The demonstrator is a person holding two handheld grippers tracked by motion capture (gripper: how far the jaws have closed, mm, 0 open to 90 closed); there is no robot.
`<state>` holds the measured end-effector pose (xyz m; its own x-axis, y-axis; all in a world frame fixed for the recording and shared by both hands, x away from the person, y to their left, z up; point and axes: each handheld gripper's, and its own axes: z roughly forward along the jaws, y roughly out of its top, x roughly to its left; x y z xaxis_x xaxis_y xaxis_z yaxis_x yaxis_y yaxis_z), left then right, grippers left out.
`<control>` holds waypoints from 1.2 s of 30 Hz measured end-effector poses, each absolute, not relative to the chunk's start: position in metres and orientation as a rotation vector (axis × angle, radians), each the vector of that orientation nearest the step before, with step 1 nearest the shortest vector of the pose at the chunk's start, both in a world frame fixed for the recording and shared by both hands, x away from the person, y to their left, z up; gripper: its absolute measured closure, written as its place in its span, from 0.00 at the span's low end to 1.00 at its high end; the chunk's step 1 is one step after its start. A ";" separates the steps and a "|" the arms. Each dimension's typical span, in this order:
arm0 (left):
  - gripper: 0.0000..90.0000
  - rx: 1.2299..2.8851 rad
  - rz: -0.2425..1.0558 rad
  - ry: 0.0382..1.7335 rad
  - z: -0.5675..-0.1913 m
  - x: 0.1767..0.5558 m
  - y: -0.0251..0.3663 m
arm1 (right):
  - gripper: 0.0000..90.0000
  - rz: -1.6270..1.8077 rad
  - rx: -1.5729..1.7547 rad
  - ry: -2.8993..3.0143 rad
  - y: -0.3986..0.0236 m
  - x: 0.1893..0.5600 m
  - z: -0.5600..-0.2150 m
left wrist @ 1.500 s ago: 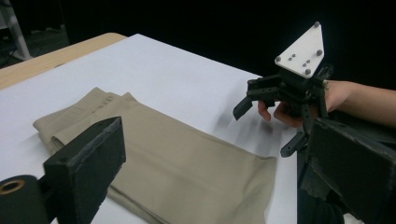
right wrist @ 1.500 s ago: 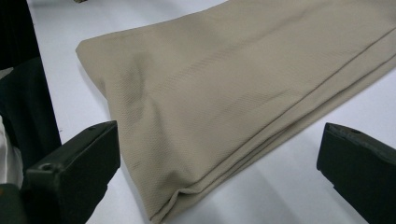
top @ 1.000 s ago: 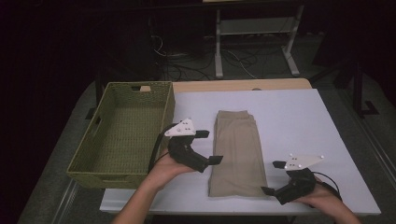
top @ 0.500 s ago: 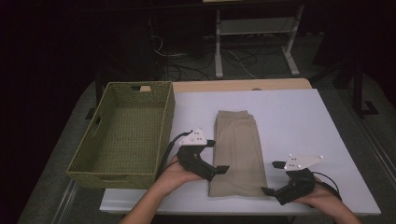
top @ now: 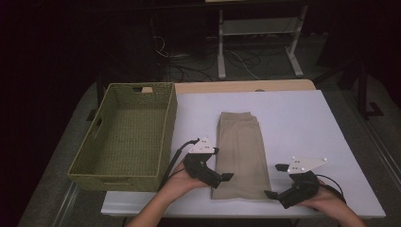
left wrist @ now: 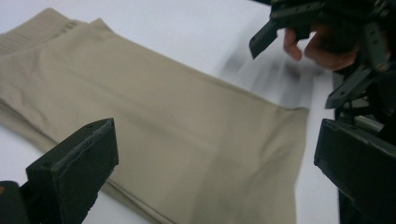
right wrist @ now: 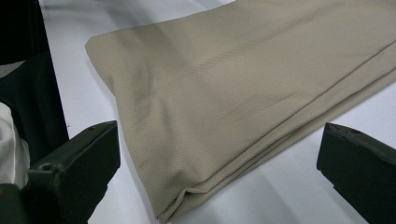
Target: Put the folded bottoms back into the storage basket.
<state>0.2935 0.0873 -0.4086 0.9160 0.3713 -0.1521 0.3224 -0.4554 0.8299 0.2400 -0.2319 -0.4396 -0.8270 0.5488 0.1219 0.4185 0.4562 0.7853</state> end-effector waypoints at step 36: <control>0.00 2.094 0.146 0.708 -0.438 0.332 0.078 | 0.00 1.301 0.849 2.564 -0.229 0.239 -0.441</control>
<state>0.3317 0.0776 -0.4377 0.8295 0.5363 -0.1559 0.4309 -0.4370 0.7895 0.2395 -0.2292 -0.4405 -0.8300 0.5443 0.1221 0.4199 0.4654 0.7792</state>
